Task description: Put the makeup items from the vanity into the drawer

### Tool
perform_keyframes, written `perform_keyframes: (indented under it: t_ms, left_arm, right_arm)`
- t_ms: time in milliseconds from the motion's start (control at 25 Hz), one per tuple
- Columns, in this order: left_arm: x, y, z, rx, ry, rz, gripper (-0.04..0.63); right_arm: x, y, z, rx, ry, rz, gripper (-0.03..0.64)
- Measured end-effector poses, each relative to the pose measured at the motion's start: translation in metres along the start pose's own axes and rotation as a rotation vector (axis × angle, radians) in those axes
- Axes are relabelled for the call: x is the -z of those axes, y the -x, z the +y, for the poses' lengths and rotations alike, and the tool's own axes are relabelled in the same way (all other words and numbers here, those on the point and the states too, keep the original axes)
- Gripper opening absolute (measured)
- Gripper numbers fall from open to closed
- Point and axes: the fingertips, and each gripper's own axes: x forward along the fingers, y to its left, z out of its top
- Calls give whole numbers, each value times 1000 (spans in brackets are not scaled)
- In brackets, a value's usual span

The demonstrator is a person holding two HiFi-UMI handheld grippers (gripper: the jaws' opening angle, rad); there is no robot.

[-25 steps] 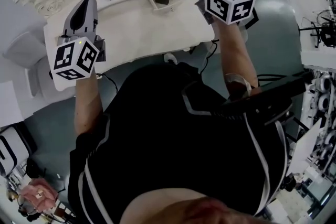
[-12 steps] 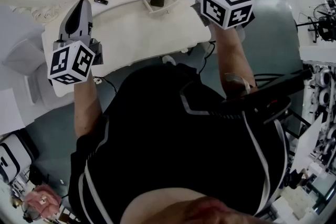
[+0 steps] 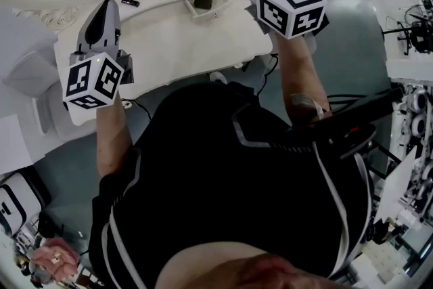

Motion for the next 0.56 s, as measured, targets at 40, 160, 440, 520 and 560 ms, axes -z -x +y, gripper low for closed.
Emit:
perform_keyframes:
  t_ms: [40, 160, 440, 520, 560]
  left_arm:
    - [1, -1, 0, 0, 0, 2, 5]
    - [2, -2, 0, -2, -1, 5, 5]
    - [-6, 1, 2, -14, -6, 2, 5]
    - [-8, 1, 6, -17, -7, 2, 5]
    - [-9, 0, 8, -19, -7, 2, 5]
  right_arm:
    - [0, -1, 0, -1, -1, -1, 5]
    - [1, -3, -1, -5, -7, -2, 5]
    - [-5, -3, 1, -13, -7, 0, 5]
    - [-7, -7, 2, -15, -6, 1, 5]
    - [-8, -10, 3, -15, -5, 2, 5]
